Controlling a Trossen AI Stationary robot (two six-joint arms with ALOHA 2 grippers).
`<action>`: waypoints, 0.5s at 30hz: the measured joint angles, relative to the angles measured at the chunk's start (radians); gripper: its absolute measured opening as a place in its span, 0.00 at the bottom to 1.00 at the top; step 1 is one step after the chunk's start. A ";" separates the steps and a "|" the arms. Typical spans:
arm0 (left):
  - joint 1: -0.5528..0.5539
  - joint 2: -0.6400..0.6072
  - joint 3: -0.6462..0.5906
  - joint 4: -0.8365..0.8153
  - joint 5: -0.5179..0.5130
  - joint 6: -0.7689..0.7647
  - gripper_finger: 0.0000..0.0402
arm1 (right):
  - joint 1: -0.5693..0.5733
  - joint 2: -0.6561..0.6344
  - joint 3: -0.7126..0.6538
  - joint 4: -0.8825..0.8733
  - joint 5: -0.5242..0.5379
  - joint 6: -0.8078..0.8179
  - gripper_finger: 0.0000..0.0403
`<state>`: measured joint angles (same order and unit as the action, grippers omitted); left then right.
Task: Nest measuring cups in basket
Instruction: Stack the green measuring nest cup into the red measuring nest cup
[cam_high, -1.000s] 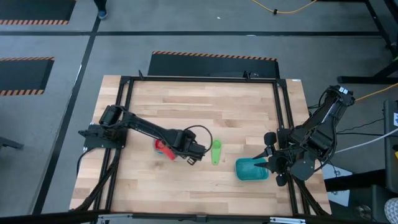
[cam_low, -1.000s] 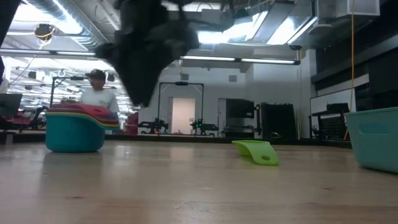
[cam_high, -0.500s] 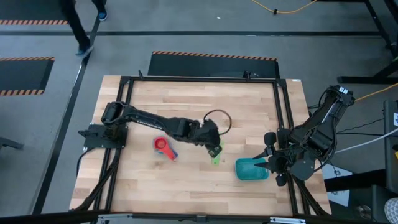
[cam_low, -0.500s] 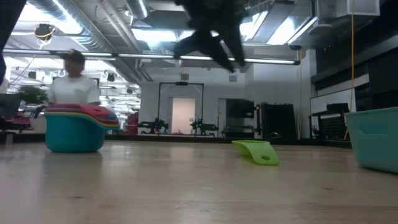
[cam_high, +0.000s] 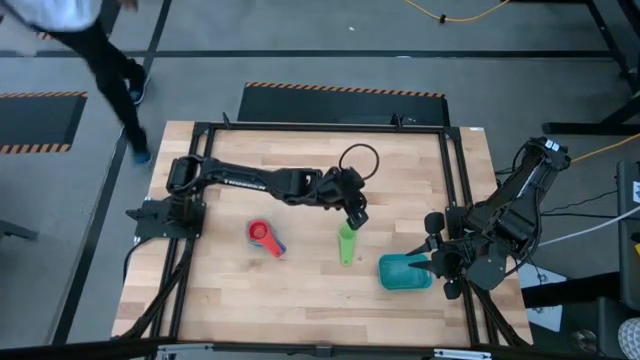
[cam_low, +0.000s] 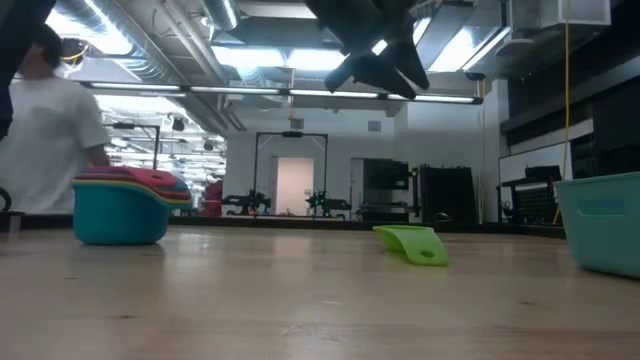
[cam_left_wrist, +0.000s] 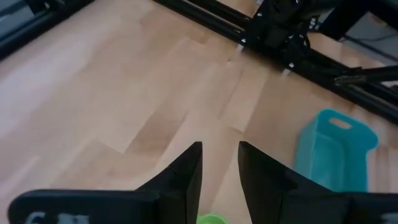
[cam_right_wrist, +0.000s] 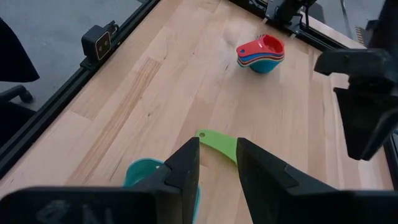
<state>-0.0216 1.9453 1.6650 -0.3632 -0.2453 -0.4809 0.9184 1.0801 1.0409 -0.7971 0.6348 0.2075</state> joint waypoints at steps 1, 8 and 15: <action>0.006 0.000 0.000 -0.001 0.003 0.018 0.24 | 0.000 0.000 0.000 0.000 0.000 0.000 0.28; 0.042 0.000 -0.004 0.001 0.136 0.022 0.30 | 0.000 0.000 0.000 0.000 -0.009 0.003 0.28; 0.042 0.000 -0.013 -0.012 -0.032 0.071 0.30 | 0.000 0.000 0.000 0.000 -0.011 0.043 0.28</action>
<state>0.0208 1.9450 1.6516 -0.3752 -0.2769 -0.4101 0.9184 1.0801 1.0409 -0.7971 0.6235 0.2501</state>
